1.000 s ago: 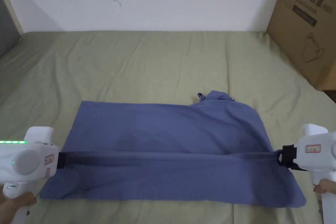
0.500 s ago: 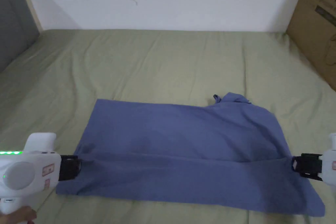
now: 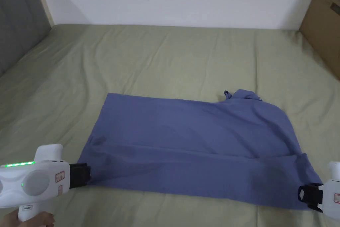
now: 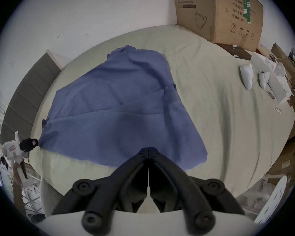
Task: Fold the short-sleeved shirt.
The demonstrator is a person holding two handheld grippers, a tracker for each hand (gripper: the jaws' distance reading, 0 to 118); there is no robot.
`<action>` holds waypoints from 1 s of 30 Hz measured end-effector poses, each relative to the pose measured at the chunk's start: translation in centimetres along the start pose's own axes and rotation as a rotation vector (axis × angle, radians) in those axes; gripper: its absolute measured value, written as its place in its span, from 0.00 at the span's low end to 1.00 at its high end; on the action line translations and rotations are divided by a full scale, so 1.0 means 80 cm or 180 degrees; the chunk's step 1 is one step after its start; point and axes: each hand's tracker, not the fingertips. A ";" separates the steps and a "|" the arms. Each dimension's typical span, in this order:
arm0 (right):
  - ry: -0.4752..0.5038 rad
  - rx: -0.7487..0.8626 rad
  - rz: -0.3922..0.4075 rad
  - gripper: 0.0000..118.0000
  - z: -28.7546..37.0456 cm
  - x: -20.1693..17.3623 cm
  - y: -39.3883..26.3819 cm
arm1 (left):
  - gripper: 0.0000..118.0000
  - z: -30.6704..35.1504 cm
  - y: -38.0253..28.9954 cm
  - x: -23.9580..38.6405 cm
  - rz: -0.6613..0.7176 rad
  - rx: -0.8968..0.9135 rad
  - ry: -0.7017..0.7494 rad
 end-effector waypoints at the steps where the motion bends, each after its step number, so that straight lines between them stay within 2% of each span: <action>1: 0.0004 -0.0005 0.0009 0.00 0.000 -0.001 0.001 | 0.80 -0.010 0.004 0.000 -0.0004 -0.0020 -0.0009; 2: 0.0011 -0.0008 0.0010 0.00 -0.001 -0.001 0.001 | 0.79 -0.022 0.006 0.004 -0.0008 -0.0040 -0.0018; 5: 0.0022 -0.0031 -0.0008 0.00 -0.003 -0.001 -0.001 | 0.62 -0.052 0.001 0.000 -0.0055 -0.0335 0.0096; 6: 0.0018 -0.0037 -0.0028 0.00 -0.004 -0.001 -0.003 | 0.51 -0.036 -0.005 0.011 -0.0029 -0.0130 0.0112; 7: 0.0021 -0.0043 -0.0064 0.00 -0.004 -0.001 -0.005 | 0.34 -0.030 -0.005 0.014 -0.0056 -0.0066 0.0179; 8: 0.0022 -0.0030 -0.0124 0.00 -0.003 -0.001 -0.006 | 0.11 -0.024 -0.004 0.016 -0.0065 0.0023 0.0246; 9: 0.0047 -0.0008 -0.0153 0.00 -0.002 -0.001 -0.005 | 0.06 -0.017 -0.004 0.022 -0.0059 0.0042 0.0177; 11: 0.0062 0.0022 -0.0165 0.00 0.000 -0.001 -0.002 | 0.06 -0.013 -0.003 0.038 -0.0122 -0.0075 0.0006; 12: 0.0020 0.0069 -0.0157 0.10 0.001 0.002 0.000 | 0.06 -0.013 -0.003 0.042 -0.0226 -0.0079 0.0079; 13: -0.0077 0.0117 -0.0131 0.31 0.002 0.005 0.003 | 0.06 -0.008 0.000 0.044 -0.0391 -0.0070 0.0163; 14: -0.0133 0.0139 -0.0111 0.56 0.004 0.008 0.007 | 0.06 -0.002 0.000 0.048 -0.0383 -0.0061 0.0148; 15: -0.0176 0.0145 -0.0123 0.66 0.003 0.014 0.011 | 0.06 0.003 0.001 0.045 -0.0359 -0.0056 0.0126; 18: -0.0132 0.0117 -0.0288 0.66 -0.010 0.035 0.018 | 0.06 0.018 0.006 0.035 -0.0194 -0.0058 -0.0024; 19: -0.0137 0.0029 -0.0391 0.66 -0.020 0.041 0.019 | 0.06 0.021 0.008 0.033 -0.0165 -0.0058 -0.0054; 22: -0.0131 -0.0279 -0.0488 0.65 -0.061 0.052 0.010 | 0.06 0.023 0.011 0.030 -0.0113 -0.0065 -0.0099; 24: -0.0104 -0.0350 -0.0506 0.48 -0.080 0.047 0.002 | 0.06 0.025 0.010 0.035 -0.0152 -0.0080 -0.0093; 25: -0.0265 -0.0277 -0.0369 0.44 -0.077 0.039 0.004 | 0.06 0.026 0.010 0.036 -0.0175 -0.0090 -0.0093; 27: -0.0074 -0.0167 -0.0423 0.06 -0.063 0.033 0.012 | 0.06 0.027 0.011 0.037 -0.0207 -0.0107 -0.0084; 28: 0.0154 -0.0179 -0.0578 0.06 -0.058 0.031 0.018 | 0.06 0.029 0.011 0.037 -0.0223 -0.0118 -0.0094; 29: -0.0001 -0.0233 -0.0543 0.06 -0.056 0.027 0.025 | 0.06 0.032 0.012 0.039 -0.0240 -0.0105 -0.0070; 30: -0.0070 -0.0187 -0.0403 0.06 -0.053 0.022 0.029 | 0.06 0.035 0.014 0.035 -0.0250 -0.0104 -0.0079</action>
